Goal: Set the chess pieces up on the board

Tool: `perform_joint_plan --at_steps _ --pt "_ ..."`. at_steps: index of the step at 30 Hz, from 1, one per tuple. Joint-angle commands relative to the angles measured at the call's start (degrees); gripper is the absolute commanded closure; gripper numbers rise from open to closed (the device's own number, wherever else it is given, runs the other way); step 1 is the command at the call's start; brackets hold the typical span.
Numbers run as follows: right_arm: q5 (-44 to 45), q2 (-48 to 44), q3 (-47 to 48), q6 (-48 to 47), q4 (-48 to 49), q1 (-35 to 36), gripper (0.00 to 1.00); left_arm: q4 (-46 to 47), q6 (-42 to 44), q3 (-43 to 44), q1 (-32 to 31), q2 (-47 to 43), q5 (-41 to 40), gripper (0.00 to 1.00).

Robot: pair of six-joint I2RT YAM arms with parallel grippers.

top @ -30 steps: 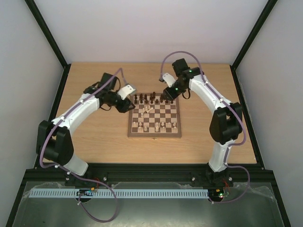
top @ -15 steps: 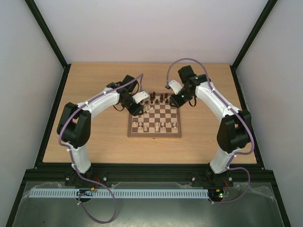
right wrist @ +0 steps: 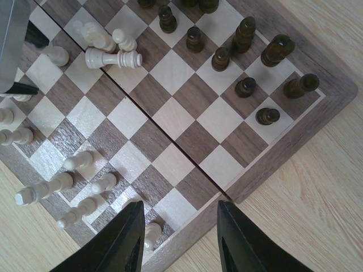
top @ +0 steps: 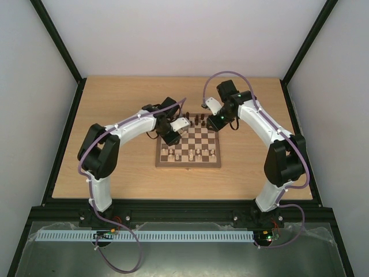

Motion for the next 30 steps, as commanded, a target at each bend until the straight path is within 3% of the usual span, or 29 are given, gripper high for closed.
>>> perform_joint_plan --at_steps 1,11,17,22,30 --pt "0.2 -0.3 -1.0 -0.1 -0.8 0.0 0.64 -1.1 -1.0 2.3 -0.1 2.1 -2.4 0.58" --pt "0.2 0.2 -0.9 -0.1 -0.7 0.0 0.64 -2.6 -0.9 5.1 -0.1 -0.2 1.0 0.62" --pt "0.2 0.7 -0.7 -0.1 -0.7 0.0 0.64 -2.6 -1.4 4.1 0.1 -0.1 -3.7 0.60" --pt "0.5 0.7 -0.8 -0.2 -1.0 0.0 0.64 -4.5 -1.6 4.4 0.2 2.0 -3.0 0.57" --pt "0.7 0.5 -1.5 -0.2 -0.8 0.0 0.64 -4.7 -1.6 4.2 0.2 3.4 -3.2 0.61"
